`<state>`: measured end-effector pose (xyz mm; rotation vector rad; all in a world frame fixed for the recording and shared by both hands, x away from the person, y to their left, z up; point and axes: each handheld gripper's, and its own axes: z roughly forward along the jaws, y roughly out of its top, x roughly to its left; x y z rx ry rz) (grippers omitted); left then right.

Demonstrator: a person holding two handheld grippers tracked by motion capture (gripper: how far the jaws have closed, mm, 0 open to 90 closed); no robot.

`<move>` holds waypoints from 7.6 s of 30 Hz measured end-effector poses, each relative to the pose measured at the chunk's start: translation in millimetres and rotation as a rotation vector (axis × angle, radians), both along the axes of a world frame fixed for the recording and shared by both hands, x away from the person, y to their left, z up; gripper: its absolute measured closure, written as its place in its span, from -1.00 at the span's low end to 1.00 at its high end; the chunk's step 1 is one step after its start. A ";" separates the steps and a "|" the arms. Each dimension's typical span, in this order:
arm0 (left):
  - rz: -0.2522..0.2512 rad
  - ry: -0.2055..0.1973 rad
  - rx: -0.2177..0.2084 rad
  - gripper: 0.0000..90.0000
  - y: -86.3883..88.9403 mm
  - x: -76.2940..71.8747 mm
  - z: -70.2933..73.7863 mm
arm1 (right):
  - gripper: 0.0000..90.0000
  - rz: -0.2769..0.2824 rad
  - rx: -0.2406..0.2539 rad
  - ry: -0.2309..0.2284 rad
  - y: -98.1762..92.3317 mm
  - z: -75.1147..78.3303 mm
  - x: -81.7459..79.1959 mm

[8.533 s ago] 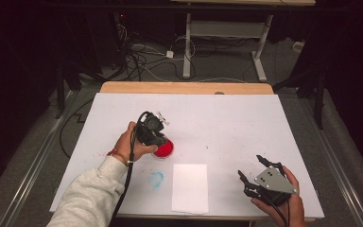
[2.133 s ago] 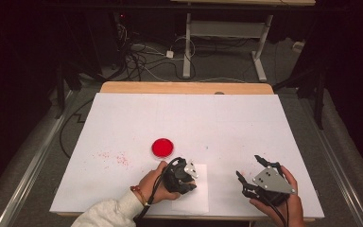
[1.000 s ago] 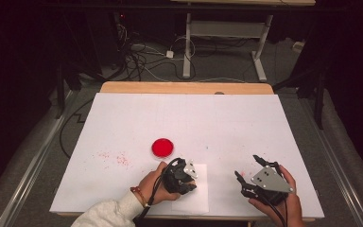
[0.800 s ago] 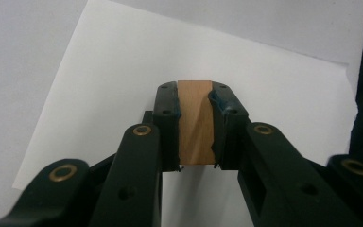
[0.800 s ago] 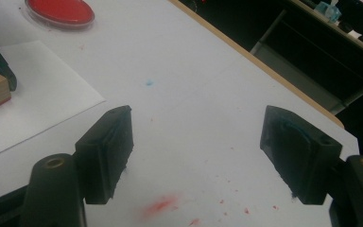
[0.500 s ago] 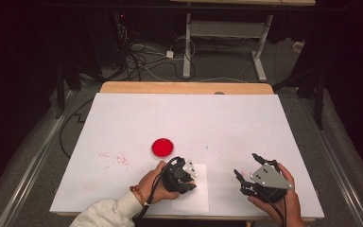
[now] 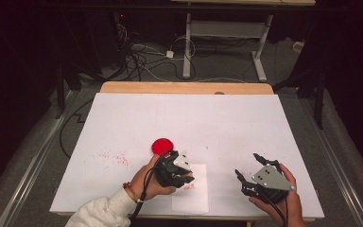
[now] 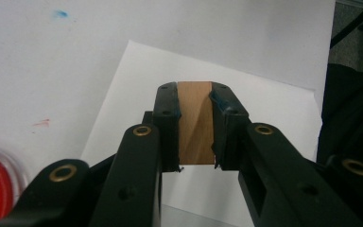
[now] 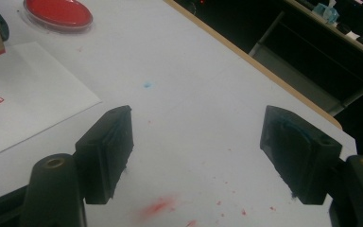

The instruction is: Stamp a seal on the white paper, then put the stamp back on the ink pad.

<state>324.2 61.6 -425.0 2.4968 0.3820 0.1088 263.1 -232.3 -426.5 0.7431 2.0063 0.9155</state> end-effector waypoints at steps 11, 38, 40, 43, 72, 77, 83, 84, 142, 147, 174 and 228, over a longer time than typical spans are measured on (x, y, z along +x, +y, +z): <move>0.040 -0.035 -0.048 0.63 15.8 5.8 17.7 | -0.41 -0.003 0.002 -0.001 -1.2 -0.1 -0.9; 0.189 -0.073 -0.094 0.63 58.3 34.6 31.4 | -0.41 0.002 -0.003 -0.002 -3.0 -0.6 -5.0; 0.199 -0.067 -0.091 0.63 60.5 38.2 29.7 | -0.40 0.002 -0.003 -0.001 -3.1 -0.7 -5.0; 0.216 -0.061 -0.086 0.63 63.6 43.3 28.0 | -0.40 -0.001 -0.005 -0.002 -3.0 -0.8 -5.4; 0.288 0.063 0.059 0.61 64.4 95.5 -8.0 | -0.40 0.014 -0.028 0.025 0.4 -5.3 -4.7; 0.300 0.072 0.068 0.61 64.8 99.2 -11.5 | -0.40 0.023 -0.032 0.027 0.6 -5.2 -4.6; 0.305 0.070 0.071 0.56 64.3 100.1 -12.4 | -0.40 0.023 -0.034 0.029 1.2 -5.8 -4.5; 0.308 0.070 0.073 0.58 64.0 100.2 -12.9 | -0.40 0.024 -0.036 0.031 1.0 -5.8 -4.5; 0.289 -0.400 -0.244 -0.62 65.1 35.0 22.6 | -0.40 0.027 -0.014 0.013 -0.9 -1.9 -7.9; 0.280 -0.447 -0.260 -0.63 66.9 24.5 25.9 | -0.40 0.027 -0.002 0.006 -1.7 -1.1 -8.3; 0.278 -0.587 -0.236 -0.63 95.1 -17.3 24.1 | -0.40 0.040 0.017 -0.029 2.3 4.1 -14.0; 0.356 -0.442 -0.088 -0.60 164.0 -48.0 -45.1 | -0.41 0.053 0.000 -0.036 5.9 0.7 -16.1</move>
